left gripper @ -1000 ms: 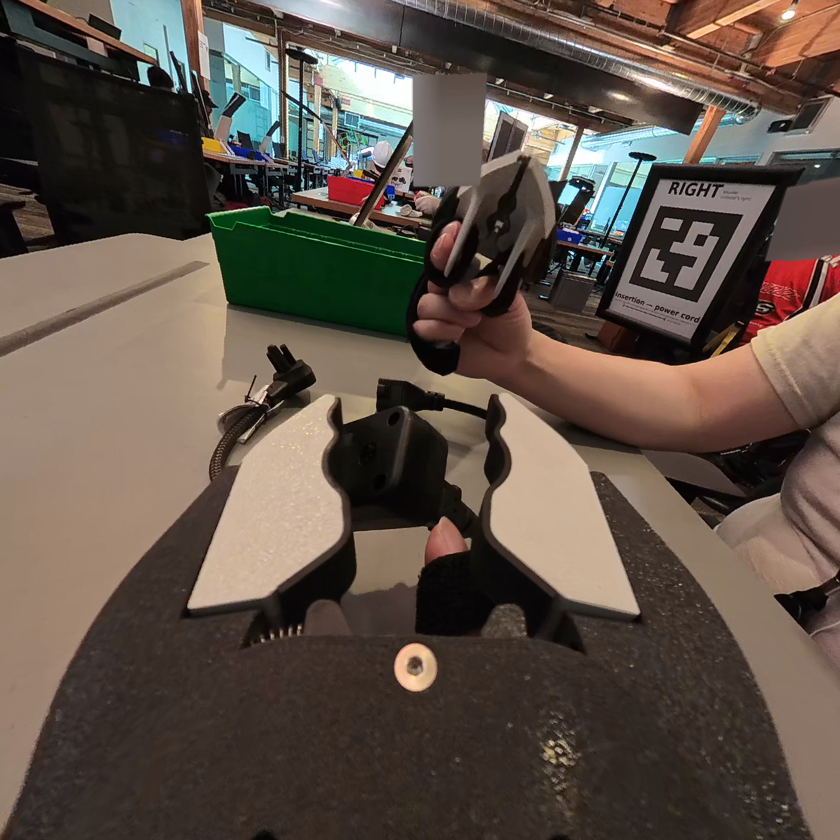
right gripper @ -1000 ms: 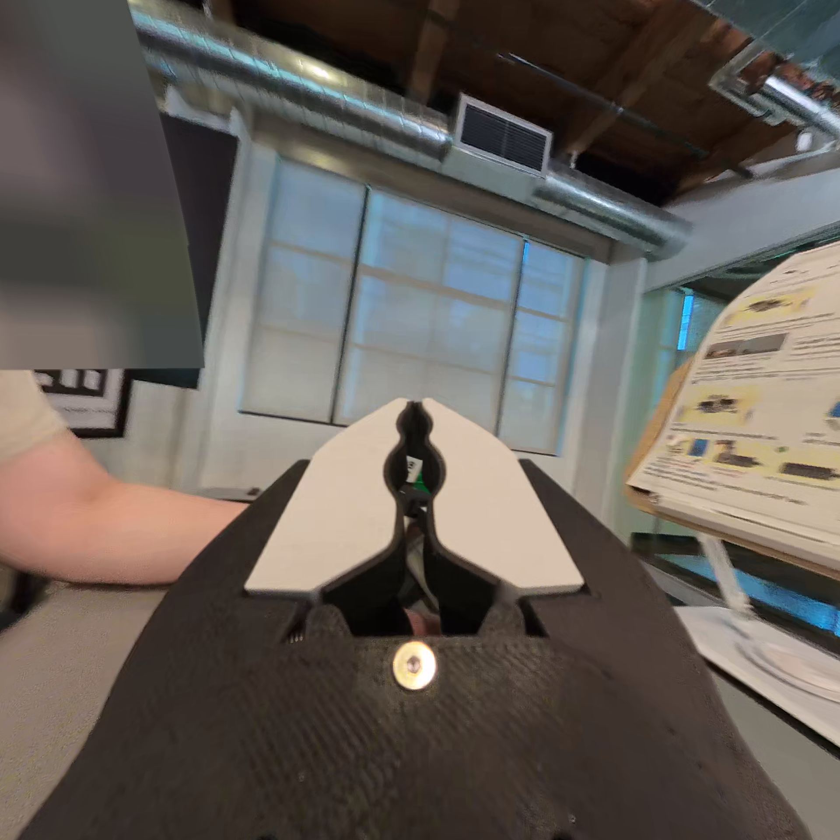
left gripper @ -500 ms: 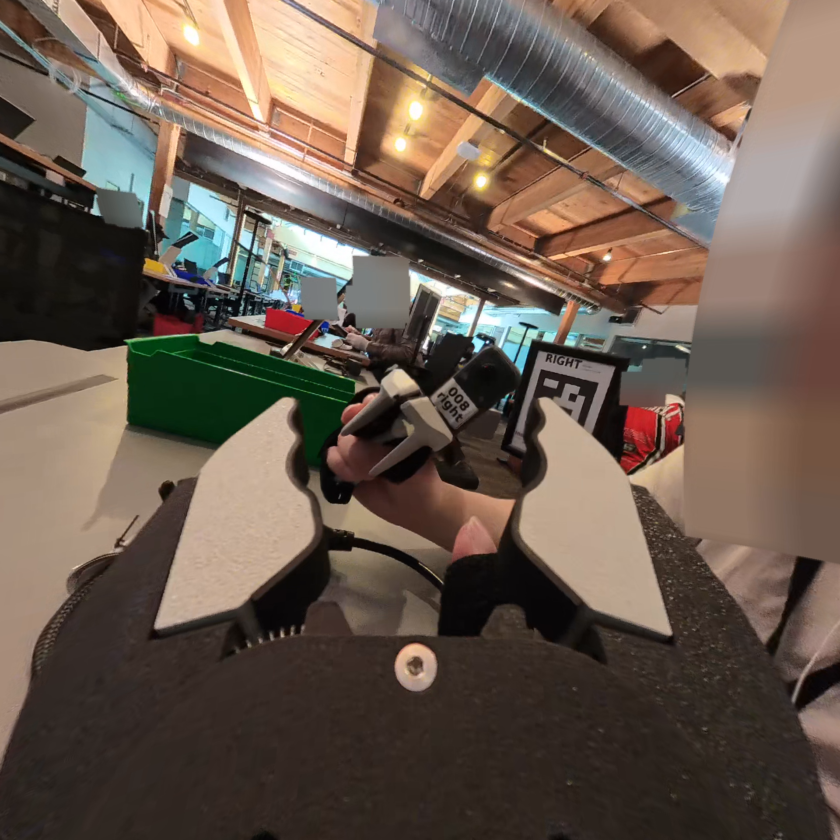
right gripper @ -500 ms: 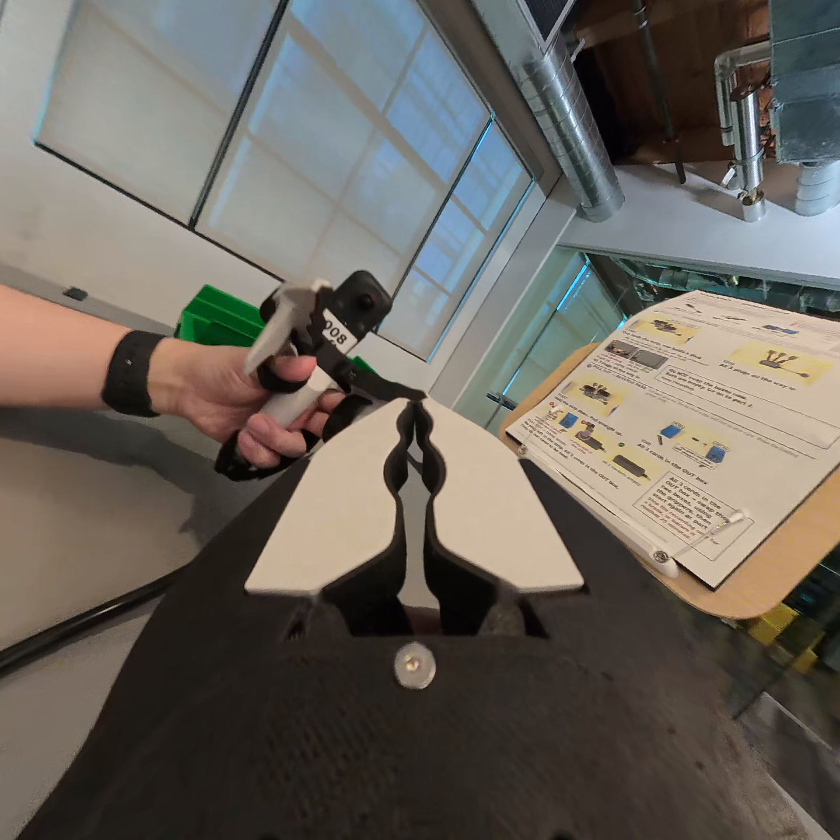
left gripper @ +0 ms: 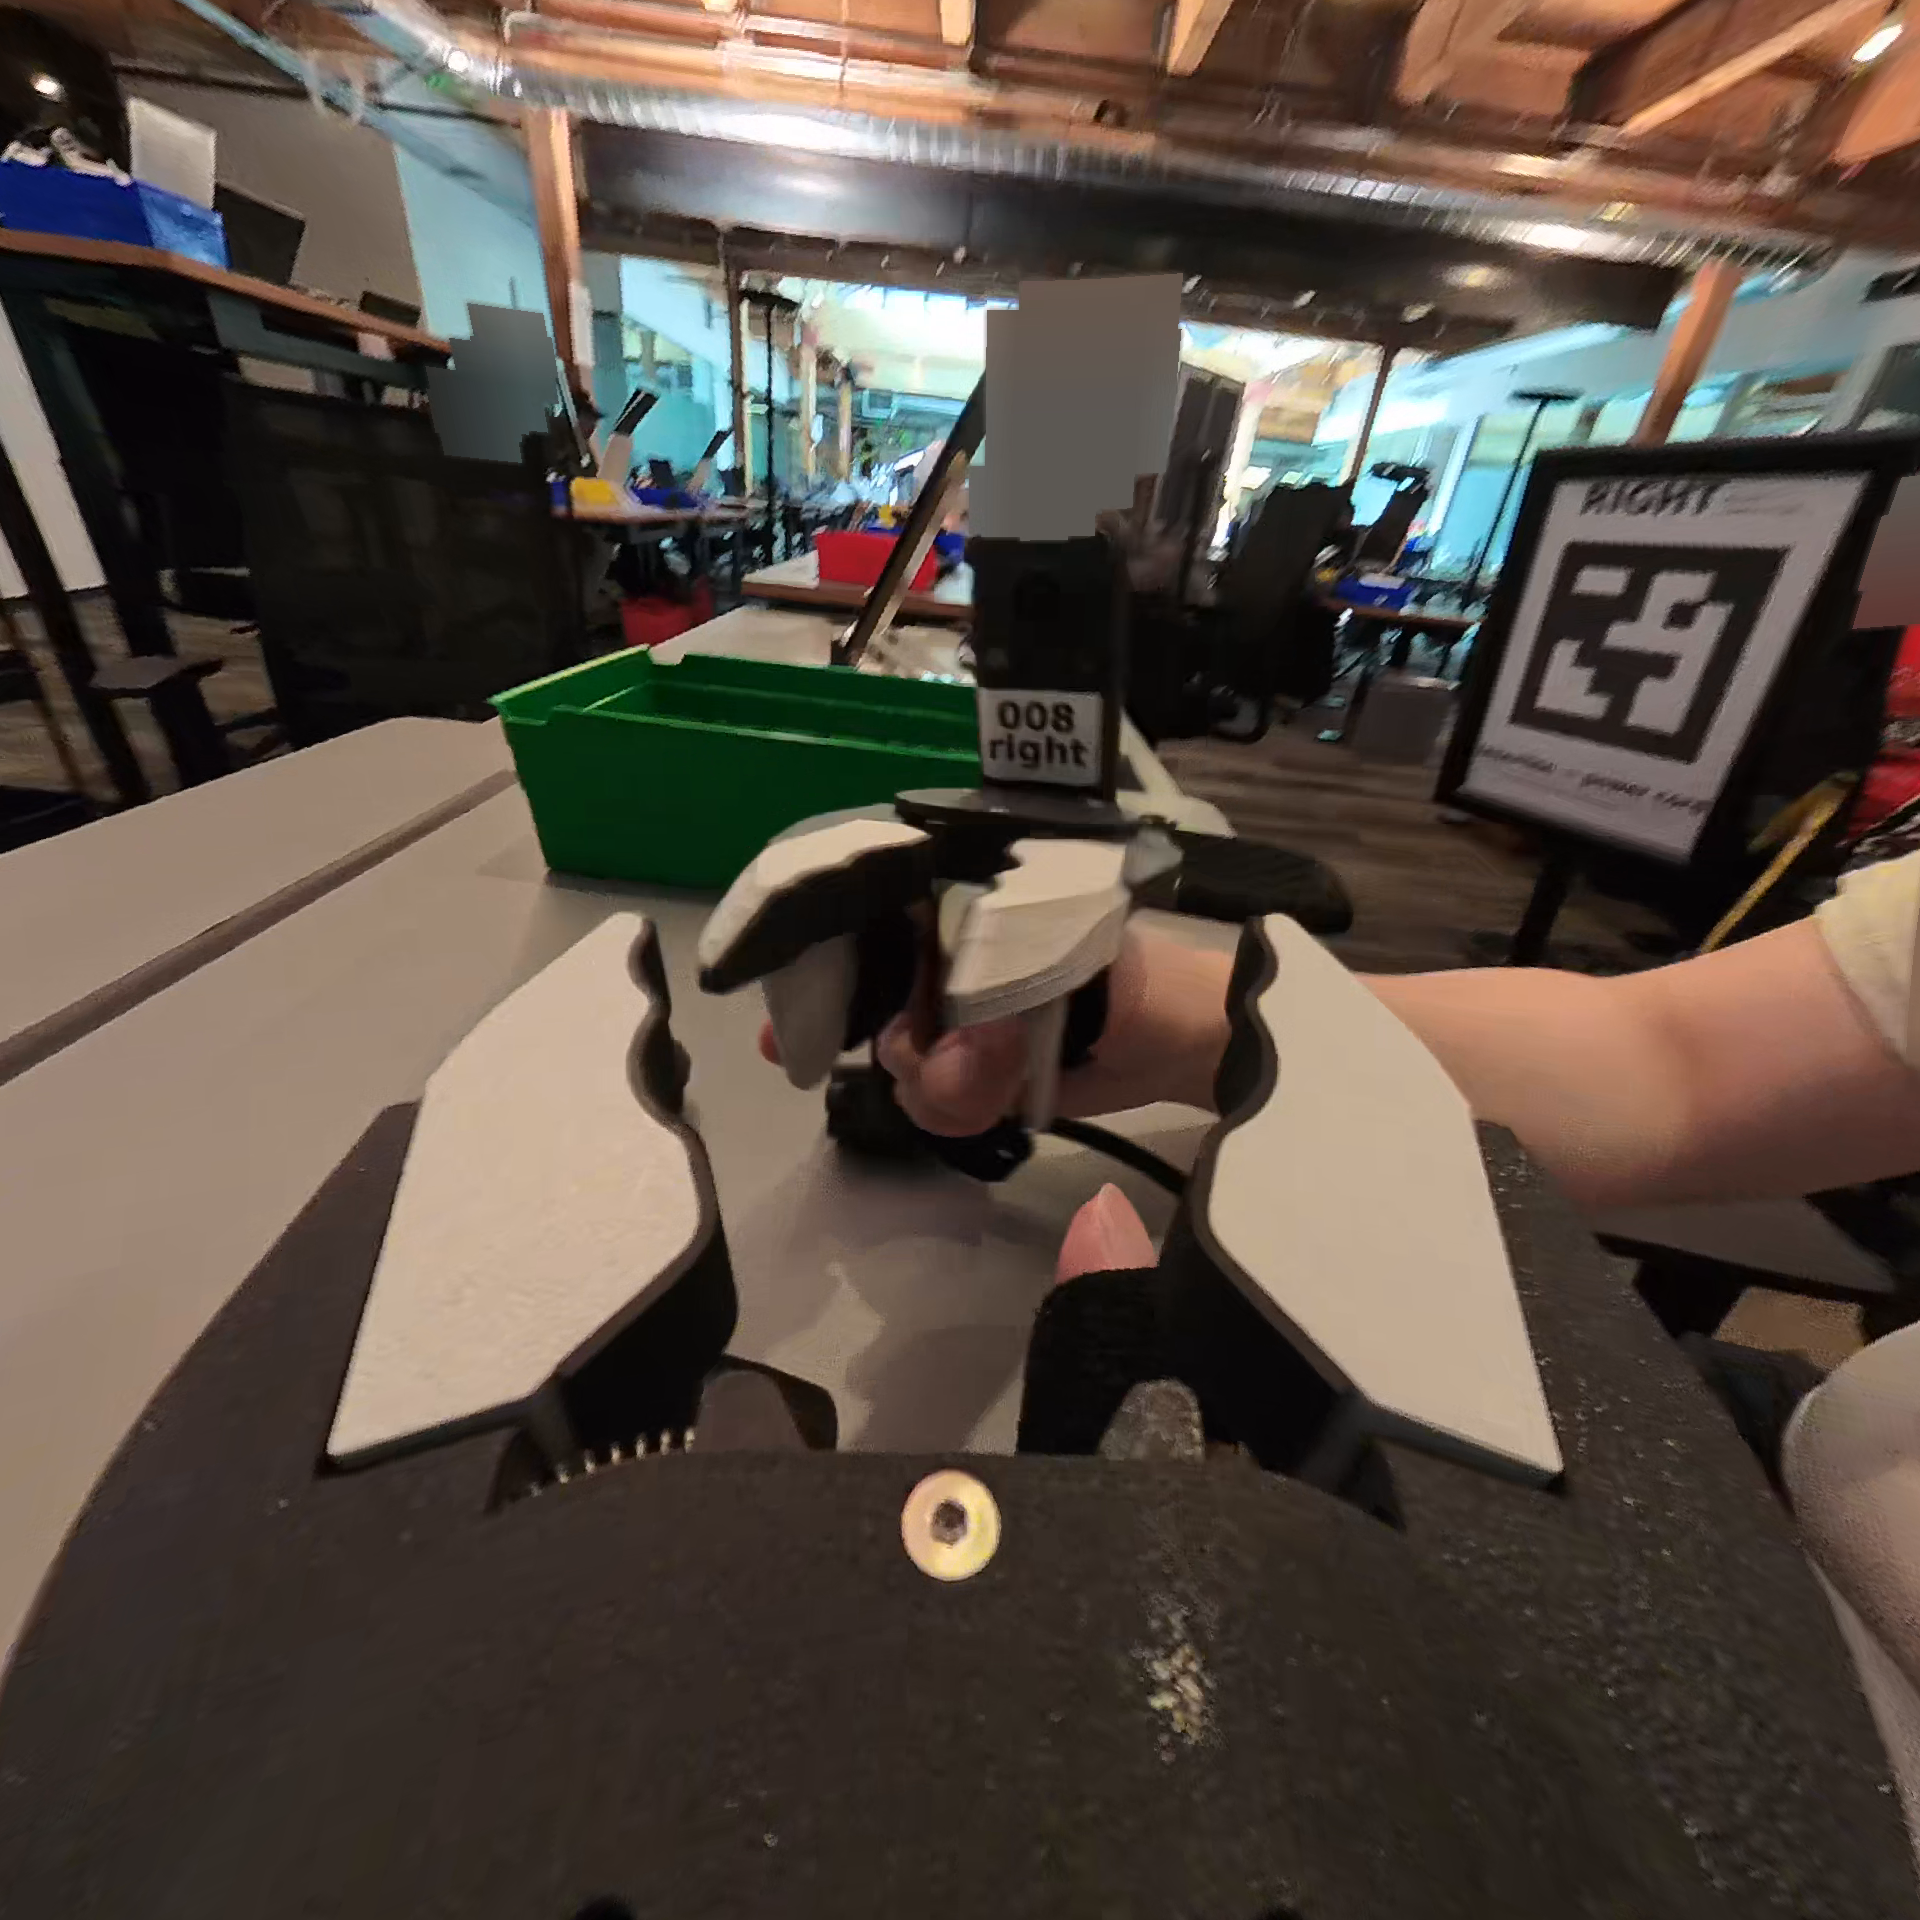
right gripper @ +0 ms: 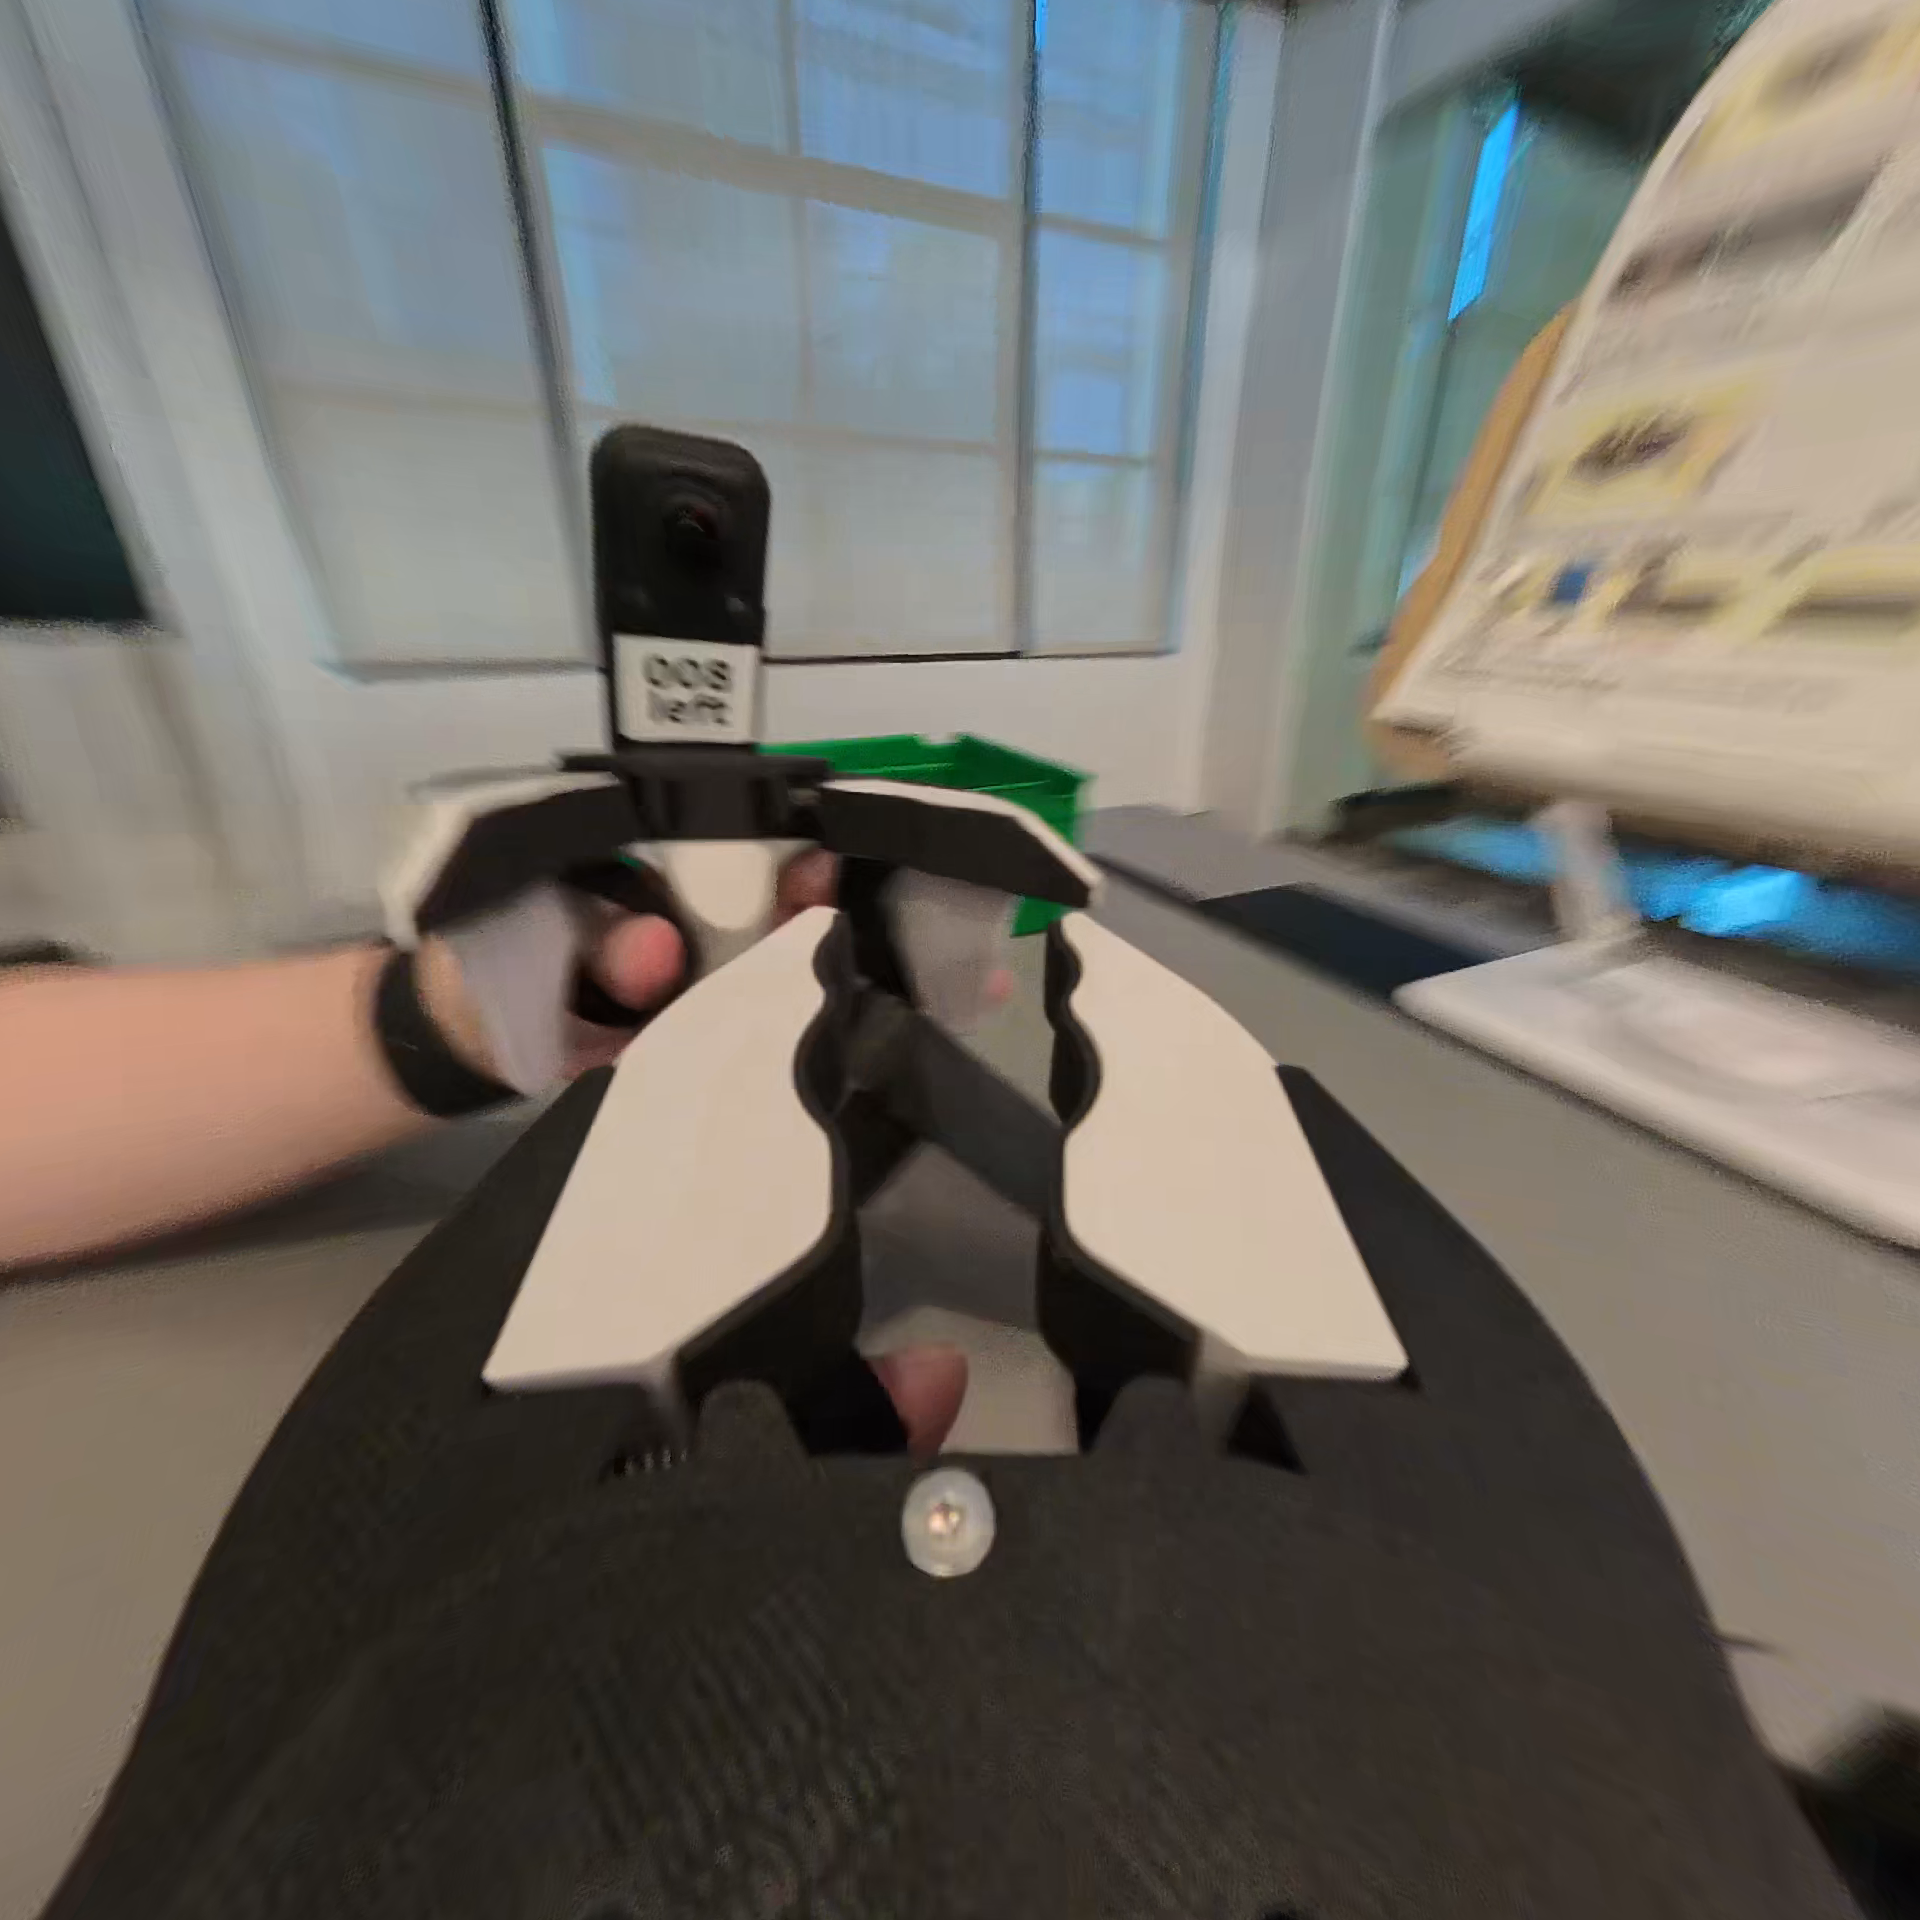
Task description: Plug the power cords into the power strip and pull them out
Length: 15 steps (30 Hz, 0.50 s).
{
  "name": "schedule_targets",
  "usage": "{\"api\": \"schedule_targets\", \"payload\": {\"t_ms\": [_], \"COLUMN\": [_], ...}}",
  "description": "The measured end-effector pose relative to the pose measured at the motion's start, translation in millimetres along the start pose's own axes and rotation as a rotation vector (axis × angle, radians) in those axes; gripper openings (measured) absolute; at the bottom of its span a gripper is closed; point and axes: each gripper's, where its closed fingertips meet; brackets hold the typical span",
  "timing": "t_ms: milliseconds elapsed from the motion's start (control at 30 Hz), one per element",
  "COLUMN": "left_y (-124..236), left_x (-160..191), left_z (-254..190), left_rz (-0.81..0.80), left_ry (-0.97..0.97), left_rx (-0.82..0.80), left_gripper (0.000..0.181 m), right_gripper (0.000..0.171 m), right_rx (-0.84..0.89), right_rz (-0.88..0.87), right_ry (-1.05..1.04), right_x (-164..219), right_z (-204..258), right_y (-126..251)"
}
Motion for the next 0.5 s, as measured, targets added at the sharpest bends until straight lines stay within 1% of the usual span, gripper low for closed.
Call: {"api": "schedule_targets", "payload": {"t_ms": [67, 100, 133, 167, 200, 233, 267, 300, 333, 400, 467, 500], "left_y": [-3.3, -4.1, -4.3, -3.7, -2.1, -0.2, 1.0, 1.6, 1.6, 0.1, -1.8, -0.8], "left_x": [5.8, 8.1, 9.9, 8.9, 5.5, 1.6, -0.5, -0.1, 3.0, 13.1, 18.2, 11.4], "left_z": [1.2, 0.8, -0.9, -5.1, -10.0, -14.4, -15.8, -13.5, -11.6, -15.0, -24.4, -30.9], "left_rz": [0.052, 0.071, 0.084, 0.080, 0.061, 0.040, 0.029, 0.032, 0.049, 0.114, 0.155, 0.112], "left_ry": [-0.019, -0.042, -0.065, -0.083, -0.085, -0.069, -0.042, -0.024, -0.031, -0.116, -0.232, -0.279], "left_rx": [-0.025, -0.033, -0.033, -0.013, 0.016, 0.052, 0.074, 0.070, 0.058, 0.050, 0.055, 0.058], "left_gripper": [0.103, 0.101, 0.100, 0.101, 0.102, 0.103, 0.102, 0.100, 0.098, 0.100, 0.104, 0.103], "right_gripper": [0.043, 0.045, 0.045, 0.045, 0.045, 0.046, 0.051, 0.055, 0.055, 0.052, 0.056, 0.059], "right_rx": [-0.234, -0.309, -0.345, -0.337, -0.295, -0.246, -0.218, -0.216, -0.232, -0.246, -0.187, -0.152], "right_rz": [-0.021, -0.026, -0.008, 0.048, 0.136, 0.219, 0.270, 0.285, 0.272, 0.231, 0.202, 0.185], "right_ry": [-0.220, -0.300, -0.345, -0.359, -0.356, -0.340, -0.322, -0.310, -0.306, -0.258, -0.068, 0.047], "right_x": [-2.8, -4.6, -2.6, 5.5, 18.6, 31.5, 39.5, 41.2, 38.3, 27.2, 17.3, 12.3], "right_z": [16.0, 20.5, 23.5, 24.5, 22.5, 19.7, 18.8, 20.8, 24.8, 32.5, 37.6, 41.2], "right_y": [-4.0, -5.0, -7.1, -11.3, -16.3, -20.2, -22.9, -25.0, -26.5, -27.9, -27.2, -26.0]}}
Point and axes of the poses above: each gripper's, where its closed fingertips meet, y back along the fingers, x out of its underside, z = x × y across the jaws, and after that the axes turned 10 degrees about z, right-handed
